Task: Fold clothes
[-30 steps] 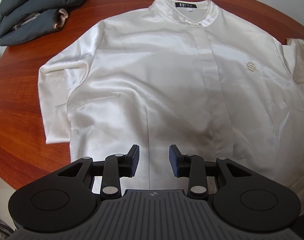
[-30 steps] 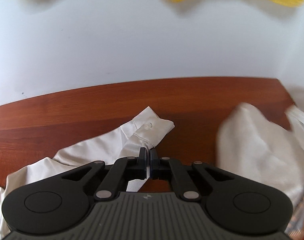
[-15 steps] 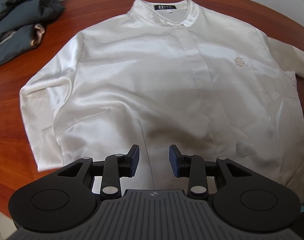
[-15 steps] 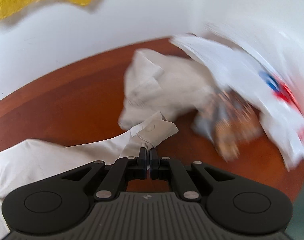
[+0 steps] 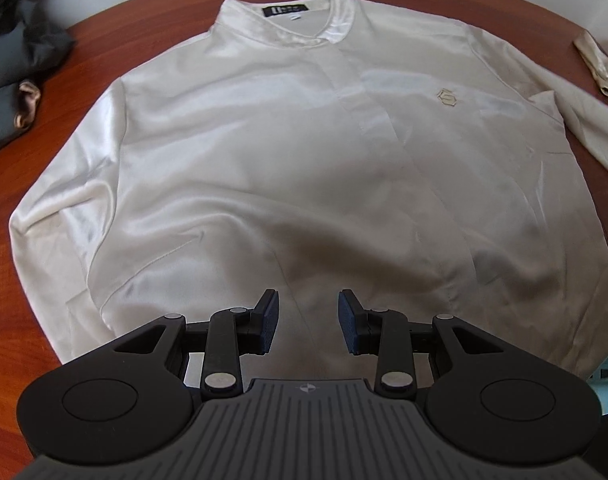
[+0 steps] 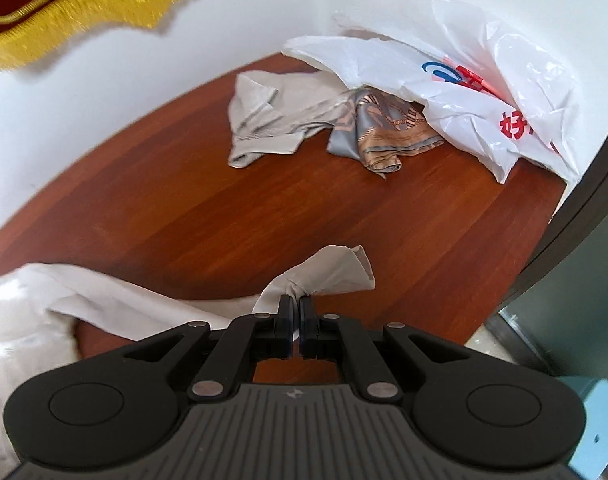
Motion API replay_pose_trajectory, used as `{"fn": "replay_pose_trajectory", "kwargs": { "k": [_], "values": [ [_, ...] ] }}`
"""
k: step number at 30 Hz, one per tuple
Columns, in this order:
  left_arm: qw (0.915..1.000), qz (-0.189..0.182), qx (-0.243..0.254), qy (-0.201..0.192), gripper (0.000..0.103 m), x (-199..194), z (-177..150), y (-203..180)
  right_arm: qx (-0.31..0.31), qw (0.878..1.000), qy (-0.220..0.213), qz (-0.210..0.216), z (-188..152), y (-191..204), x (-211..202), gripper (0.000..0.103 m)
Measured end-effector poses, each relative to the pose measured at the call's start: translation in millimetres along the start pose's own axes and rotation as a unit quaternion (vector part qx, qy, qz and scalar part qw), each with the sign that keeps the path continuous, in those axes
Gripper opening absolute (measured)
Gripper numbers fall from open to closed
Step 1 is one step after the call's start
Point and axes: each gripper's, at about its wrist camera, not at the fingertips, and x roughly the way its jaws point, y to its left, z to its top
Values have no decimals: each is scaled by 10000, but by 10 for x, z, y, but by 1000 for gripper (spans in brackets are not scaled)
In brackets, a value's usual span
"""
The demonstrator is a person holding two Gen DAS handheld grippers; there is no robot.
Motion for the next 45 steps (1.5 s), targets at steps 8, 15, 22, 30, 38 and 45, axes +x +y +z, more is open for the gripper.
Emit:
{"fn": "replay_pose_trajectory", "kwargs": {
  "k": [8,15,22,30,38,45],
  "values": [
    [9998,-4,-201,-75,36,-23,-53,-7,313,9990,-315,110,310,28,-365,3],
    [9981,207,-570,-70,36,-63,-108,-39,947,9954,-116,81,889,-284,434,3],
    [9940,490,-981,-32,36,-134,-194,-137,875,9961,-22,-73,1499,-262,1200,4],
    [9909,735,-1130,58,36,-157,-236,-334,425,9989,103,-141,1966,55,1982,25],
    [9908,828,-1065,142,36,-140,-210,-483,-84,9998,76,-147,2044,51,2185,34],
    [9915,870,-940,205,36,-126,-156,-555,-874,9946,289,-477,1764,-231,2347,34]
  ]
}}
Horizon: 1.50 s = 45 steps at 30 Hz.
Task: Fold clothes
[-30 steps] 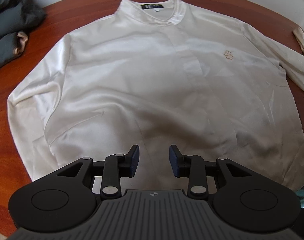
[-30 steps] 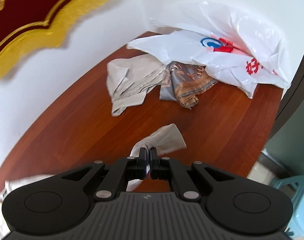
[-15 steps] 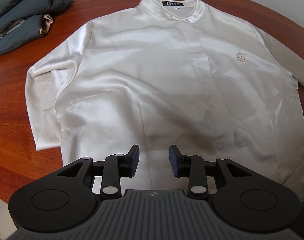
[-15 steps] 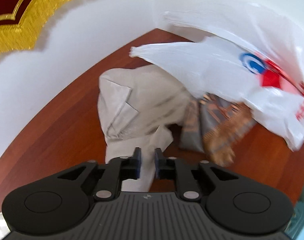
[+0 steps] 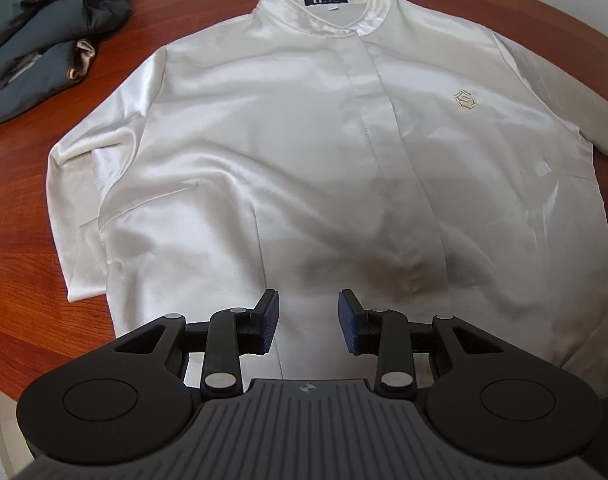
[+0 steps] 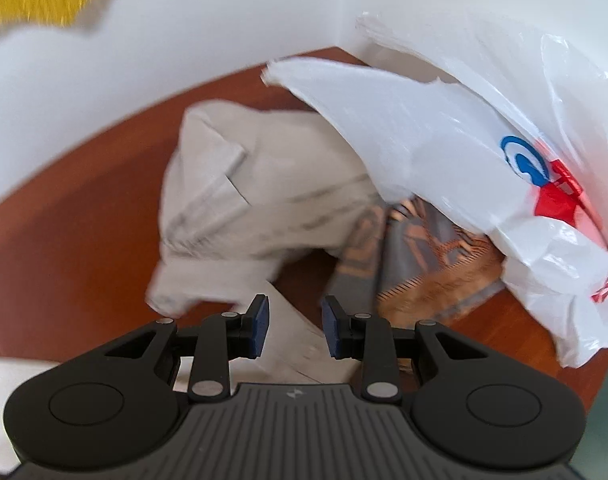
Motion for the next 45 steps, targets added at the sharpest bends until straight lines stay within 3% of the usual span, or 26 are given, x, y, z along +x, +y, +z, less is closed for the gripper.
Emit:
{"fn": "replay_pose_trajectory", "kwargs": {
  "k": [4,11,19,27,28,30,32,36,41,45],
  "values": [
    [9999,19,112,16,36,-5,18,-35,-729,9973,-77,-7,-253,-74,23,34],
    [9993,28,370,71,36,15,31,-115,-1994,9791,-220,342,-660,-199,-16,34],
    [9981,38,603,101,36,-8,36,-195,-3453,9370,-402,345,-837,40,73,34],
    [9980,93,611,102,36,-72,-37,-188,-4103,9101,-520,255,-838,209,167,34],
    [9981,98,602,104,36,-79,-52,-182,-4135,9088,-485,282,-835,215,180,34],
    [9982,96,589,99,36,-90,-71,-174,-4117,9097,-404,356,-820,211,186,19],
    [9983,78,575,86,36,-98,-90,-170,-4065,9120,-363,417,-809,204,181,11],
    [9983,13,578,63,36,-84,-102,-175,-3929,9170,-75,680,-850,171,56,9],
    [9979,-140,625,30,36,-28,-102,-208,-3567,9271,587,990,-918,95,-228,8],
    [9972,-314,678,13,36,41,-99,-234,-3310,9252,999,1562,-914,40,-595,7]
  ]
}}
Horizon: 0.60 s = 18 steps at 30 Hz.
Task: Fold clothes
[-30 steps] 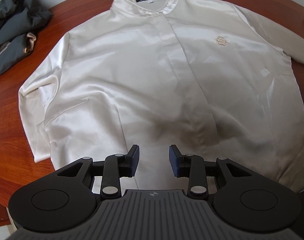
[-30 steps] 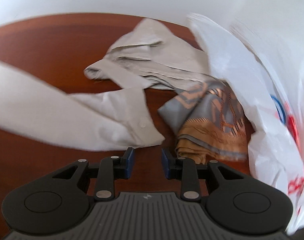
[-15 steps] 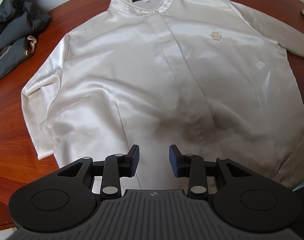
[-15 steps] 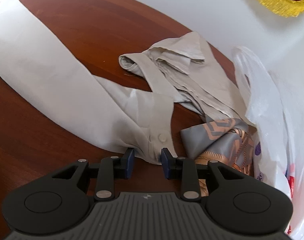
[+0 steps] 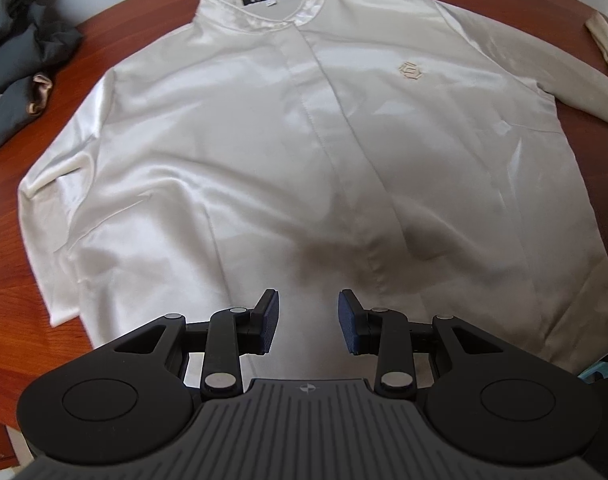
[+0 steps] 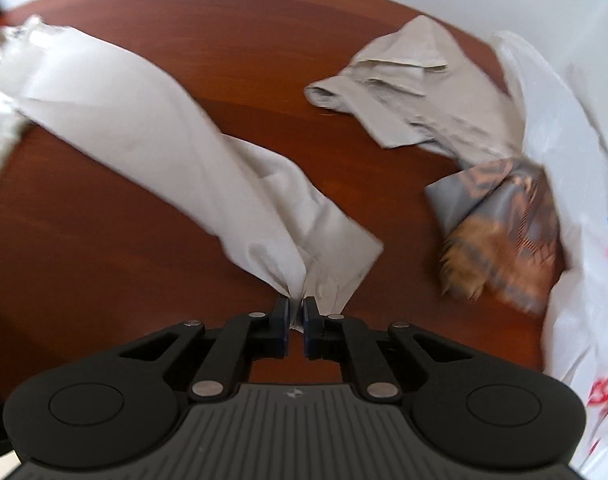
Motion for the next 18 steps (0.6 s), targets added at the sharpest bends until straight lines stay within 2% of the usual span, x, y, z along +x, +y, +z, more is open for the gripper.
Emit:
{"fn": "replay_pose_trajectory", "kwargs": {
  "k": [2,7,10,13,17,18],
  "values": [
    [10000,-91,29,-11,36,37,4,-10,107,9988,4,471,-4,62,-246,6],
    [9997,-226,23,-52,36,91,4,-8,196,9897,-424,1356,95,122,-914,3],
    [9997,-237,-35,-66,36,102,-16,11,477,9915,-496,1106,140,-8,-966,2],
    [9998,-194,-64,-61,36,77,-62,30,1005,9920,-341,682,145,-248,-709,2],
    [9999,-49,-105,-32,36,12,-126,77,1474,9886,-66,-302,54,-447,-176,6],
    [9999,-24,-121,-26,36,2,-134,93,1567,9855,-25,-644,37,-468,-79,12]
  ]
}}
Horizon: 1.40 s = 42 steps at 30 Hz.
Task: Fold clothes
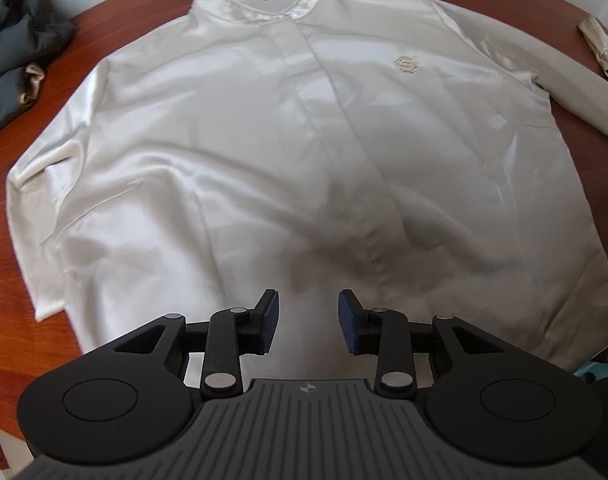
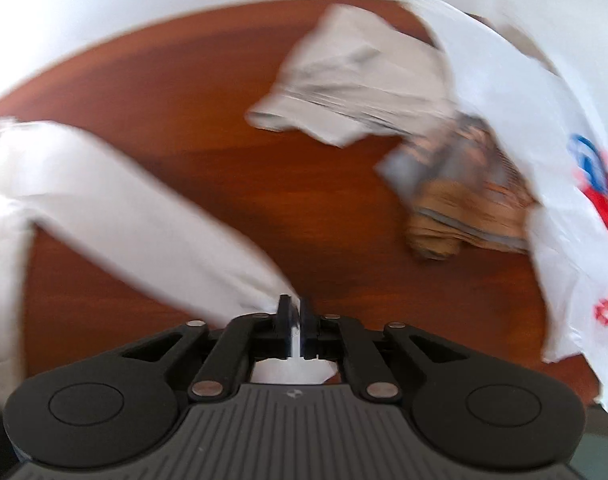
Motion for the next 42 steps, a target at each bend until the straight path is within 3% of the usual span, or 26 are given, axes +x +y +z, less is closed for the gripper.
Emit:
{"fn": "replay_pose_trajectory", "kwargs": {
  "k": [1,5,11,15,18,25,27,30,32,38,40,42],
  "values": [
    [10000,43,-24,12,36,-13,-12,23,112,9994,-51,-313,-26,-12,85,13],
    [9999,140,-82,41,36,-49,-50,89,460,9969,-355,-527,-151,-51,182,20],
    [9998,181,-117,50,36,-56,-48,117,981,9932,-592,-196,-417,-56,67,37],
    [9997,186,-121,37,36,-47,-24,110,1224,9905,-594,-196,-604,4,105,54],
    [9998,174,-120,30,36,-40,8,112,1402,9882,-580,-188,-707,47,165,59],
    [9997,236,-89,19,36,-47,55,116,1655,9846,-560,-80,-843,167,366,55],
    [9996,258,-98,16,36,-55,58,125,1692,9838,-600,-15,-845,194,380,36],
    [9995,284,-135,22,36,-62,49,147,1717,9833,-598,128,-829,203,364,17],
    [9994,303,-183,24,36,-67,36,176,1666,9840,-614,129,-805,201,306,12],
    [9982,429,-428,10,36,-97,-22,353,1529,9852,-714,-302,-700,18,59,12],
    [9973,498,-537,24,36,-102,-57,440,1539,9854,-618,-372,-655,-61,83,19],
    [9962,581,-654,34,36,-109,-93,526,1389,9873,-611,-475,-610,-41,84,35]
  ]
}}
